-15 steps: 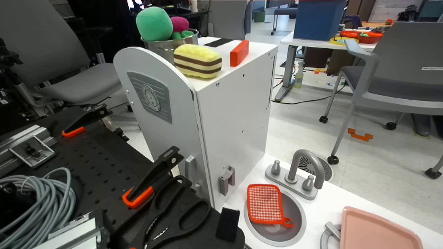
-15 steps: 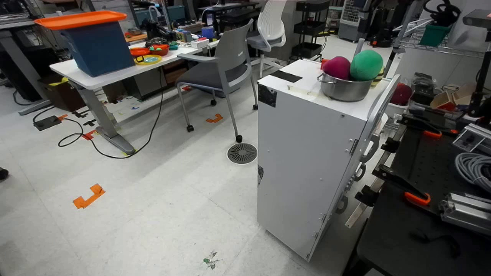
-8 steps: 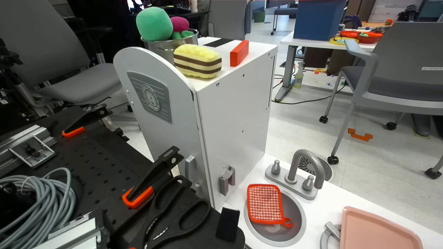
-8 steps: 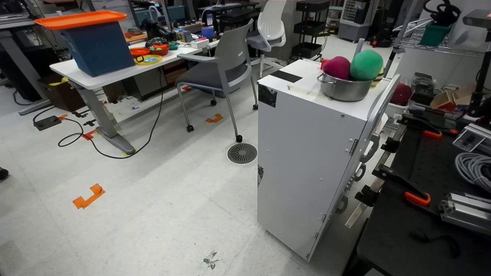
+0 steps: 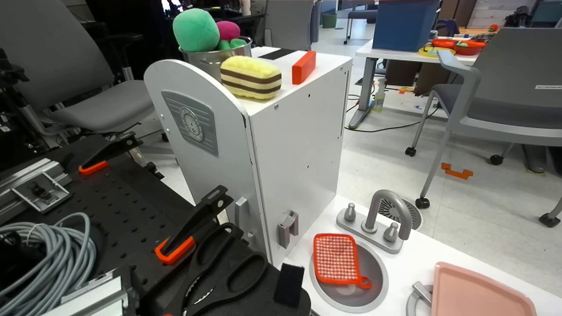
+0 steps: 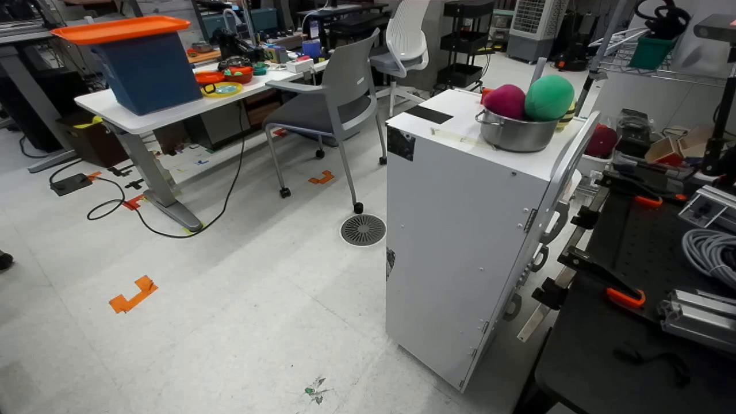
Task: Put the green plushie in the pot
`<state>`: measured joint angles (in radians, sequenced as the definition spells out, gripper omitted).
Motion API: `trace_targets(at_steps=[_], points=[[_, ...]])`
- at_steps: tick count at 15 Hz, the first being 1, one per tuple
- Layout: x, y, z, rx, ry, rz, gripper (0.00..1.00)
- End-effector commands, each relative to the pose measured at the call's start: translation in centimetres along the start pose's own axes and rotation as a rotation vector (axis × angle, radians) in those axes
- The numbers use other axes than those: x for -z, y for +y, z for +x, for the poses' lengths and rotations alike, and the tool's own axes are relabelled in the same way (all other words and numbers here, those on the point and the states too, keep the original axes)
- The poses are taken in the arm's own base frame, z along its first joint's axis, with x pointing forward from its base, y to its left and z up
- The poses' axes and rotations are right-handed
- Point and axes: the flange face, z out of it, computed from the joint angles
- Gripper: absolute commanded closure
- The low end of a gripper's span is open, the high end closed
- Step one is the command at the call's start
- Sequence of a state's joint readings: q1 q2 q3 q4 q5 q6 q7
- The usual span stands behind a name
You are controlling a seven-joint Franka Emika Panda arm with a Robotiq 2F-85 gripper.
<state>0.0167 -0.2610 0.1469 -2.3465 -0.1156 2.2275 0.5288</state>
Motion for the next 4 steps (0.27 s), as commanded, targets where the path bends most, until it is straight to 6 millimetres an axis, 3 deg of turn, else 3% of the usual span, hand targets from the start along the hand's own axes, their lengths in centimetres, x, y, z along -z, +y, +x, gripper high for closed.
trace_targets(at_steps=[1, 4], points=[[0.27, -0.23, -0.17, 0.007, 0.002, 0.000, 0.00], [0.41, -0.46, -0.37, 0.014, 0.004, -0.001, 0.00]])
